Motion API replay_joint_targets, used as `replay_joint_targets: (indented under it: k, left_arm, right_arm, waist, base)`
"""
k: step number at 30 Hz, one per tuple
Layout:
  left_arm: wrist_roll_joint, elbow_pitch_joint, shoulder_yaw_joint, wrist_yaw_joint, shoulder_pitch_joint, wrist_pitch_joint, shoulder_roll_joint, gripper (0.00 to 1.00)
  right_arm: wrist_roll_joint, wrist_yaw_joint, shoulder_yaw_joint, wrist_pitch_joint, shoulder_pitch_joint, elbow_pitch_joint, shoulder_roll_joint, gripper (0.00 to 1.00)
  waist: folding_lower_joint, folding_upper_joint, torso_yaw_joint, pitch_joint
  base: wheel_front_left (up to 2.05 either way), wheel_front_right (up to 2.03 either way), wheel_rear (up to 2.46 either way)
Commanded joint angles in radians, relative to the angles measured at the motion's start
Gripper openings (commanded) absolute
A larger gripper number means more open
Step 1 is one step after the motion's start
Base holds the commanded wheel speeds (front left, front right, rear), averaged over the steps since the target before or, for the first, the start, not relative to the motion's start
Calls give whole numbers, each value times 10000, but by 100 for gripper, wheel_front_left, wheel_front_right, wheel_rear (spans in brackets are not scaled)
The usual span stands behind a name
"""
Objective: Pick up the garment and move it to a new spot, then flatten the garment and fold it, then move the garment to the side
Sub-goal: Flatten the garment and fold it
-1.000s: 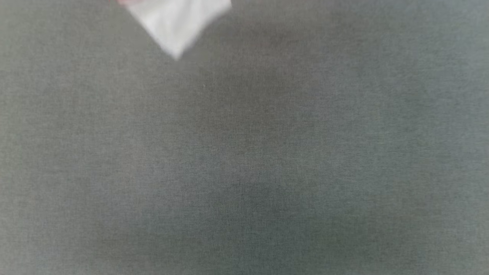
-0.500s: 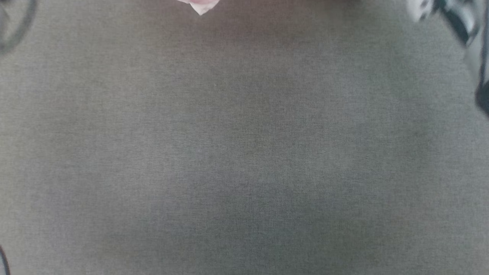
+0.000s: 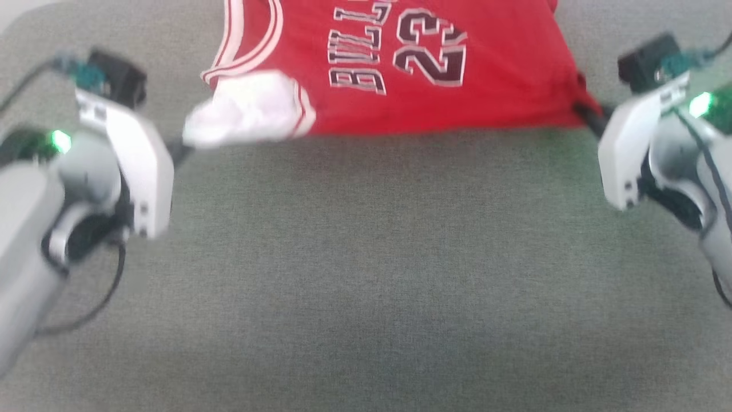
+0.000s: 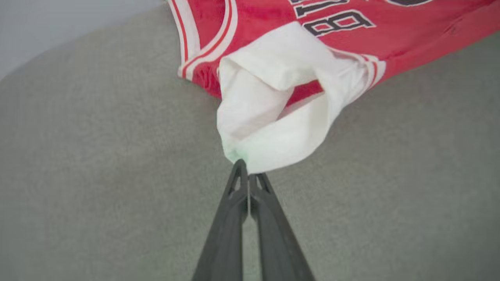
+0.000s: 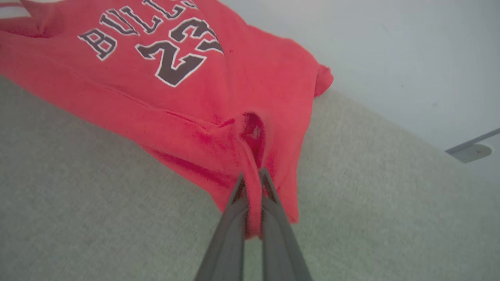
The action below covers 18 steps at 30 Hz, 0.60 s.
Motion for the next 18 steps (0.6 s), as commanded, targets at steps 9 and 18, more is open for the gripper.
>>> replay_joint_targets:
  k: [9,18]
  left_arm:
    - [-1241,-4700,9,2764,3653,1079,2282,0]
    - [-2342,-7170,-336,4628,6204,1281,3372,0]
  right_arm:
    - [1371,-14,-883,2241,3472,-3495,-1716,0]
    - [1635,-14,-2706,4134,6710,-5903,-2243,0]
  waist:
    - [0,0,-122,-202]
    - [0,0,-100,-447]
  base:
    - [0,0,0]
    - [0,0,0]
